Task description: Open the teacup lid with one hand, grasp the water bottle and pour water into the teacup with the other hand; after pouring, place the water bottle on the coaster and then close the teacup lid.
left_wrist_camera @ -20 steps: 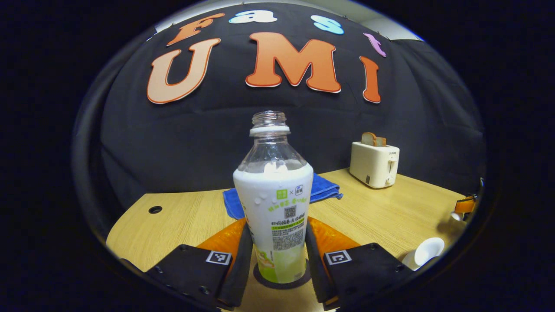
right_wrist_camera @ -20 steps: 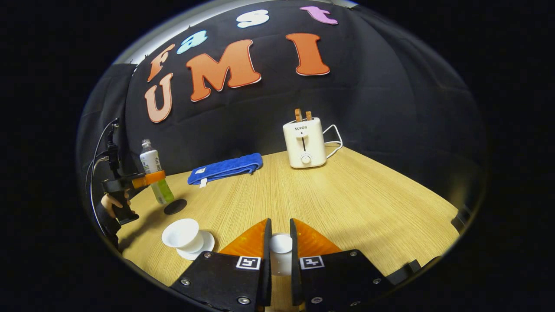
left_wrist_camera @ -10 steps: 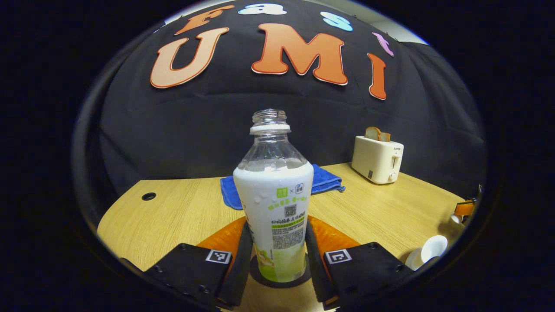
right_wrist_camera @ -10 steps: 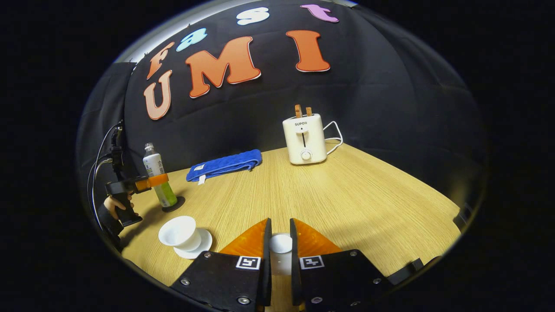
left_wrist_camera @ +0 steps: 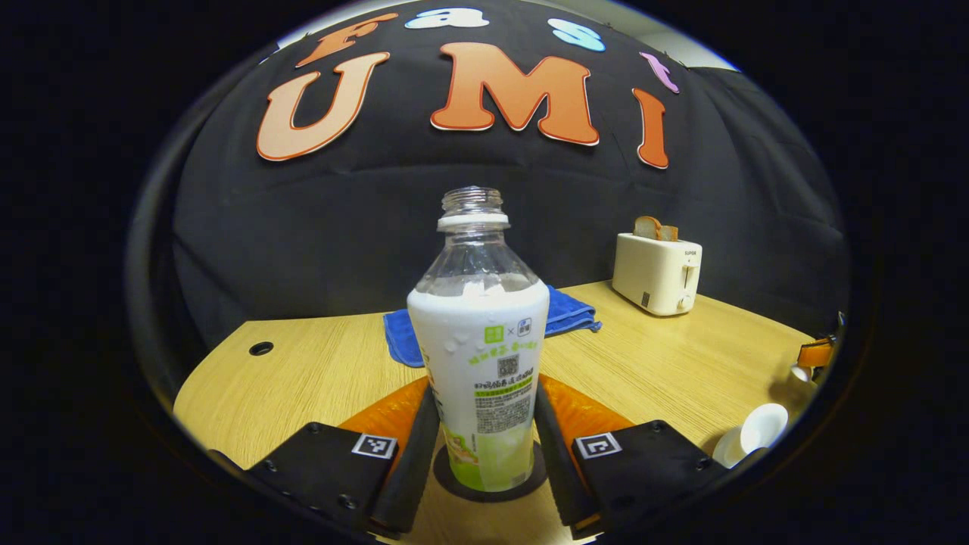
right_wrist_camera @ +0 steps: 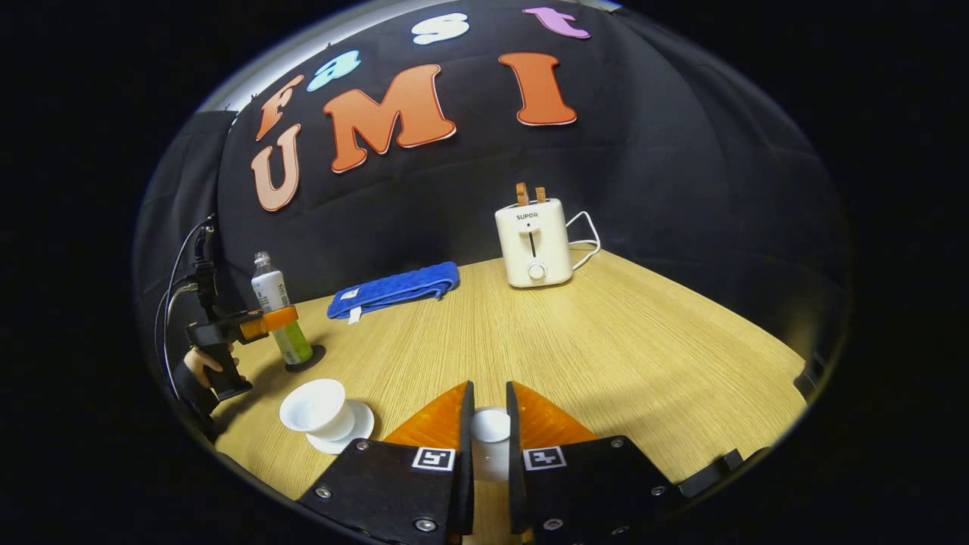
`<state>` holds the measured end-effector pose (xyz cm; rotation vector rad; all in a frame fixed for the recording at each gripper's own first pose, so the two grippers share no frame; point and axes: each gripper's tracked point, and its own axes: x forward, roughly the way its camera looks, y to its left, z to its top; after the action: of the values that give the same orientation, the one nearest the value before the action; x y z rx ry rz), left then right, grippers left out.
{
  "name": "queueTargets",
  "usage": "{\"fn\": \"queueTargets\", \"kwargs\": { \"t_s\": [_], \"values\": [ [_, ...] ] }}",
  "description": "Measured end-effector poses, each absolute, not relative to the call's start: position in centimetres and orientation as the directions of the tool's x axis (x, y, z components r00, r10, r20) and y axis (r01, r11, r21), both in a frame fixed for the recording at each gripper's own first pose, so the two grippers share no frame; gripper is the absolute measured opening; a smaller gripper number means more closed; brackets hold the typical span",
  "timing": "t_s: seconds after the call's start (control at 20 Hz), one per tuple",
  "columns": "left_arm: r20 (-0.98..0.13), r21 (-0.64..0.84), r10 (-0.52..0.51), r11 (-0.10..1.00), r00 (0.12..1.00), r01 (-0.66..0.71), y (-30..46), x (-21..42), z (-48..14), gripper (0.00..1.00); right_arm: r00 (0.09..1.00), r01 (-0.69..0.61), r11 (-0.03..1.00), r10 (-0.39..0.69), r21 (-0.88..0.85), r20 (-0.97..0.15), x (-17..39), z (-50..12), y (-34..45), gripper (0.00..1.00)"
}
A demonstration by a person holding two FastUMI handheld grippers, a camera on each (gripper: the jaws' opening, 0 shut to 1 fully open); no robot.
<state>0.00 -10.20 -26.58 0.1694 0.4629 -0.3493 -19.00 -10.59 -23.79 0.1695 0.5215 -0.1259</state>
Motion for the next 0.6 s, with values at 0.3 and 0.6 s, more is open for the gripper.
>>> {"fn": "queueTargets", "kwargs": {
  "t_s": [0.3,0.6],
  "values": [
    [-0.467,0.067,-0.278,0.935,0.84,0.347,-9.6,-0.3,-27.0,0.77,0.869,0.133,0.982,-0.052,0.131,-0.493,-18.6,-23.0,-9.1,0.18],
    [-0.447,0.087,-0.25,0.943,0.859,0.321,-8.8,-1.0,-26.0,0.94,0.895,0.068,0.988,0.0,0.136,-0.447,-16.8,-20.8,-6.0,0.18]
  ]
}}
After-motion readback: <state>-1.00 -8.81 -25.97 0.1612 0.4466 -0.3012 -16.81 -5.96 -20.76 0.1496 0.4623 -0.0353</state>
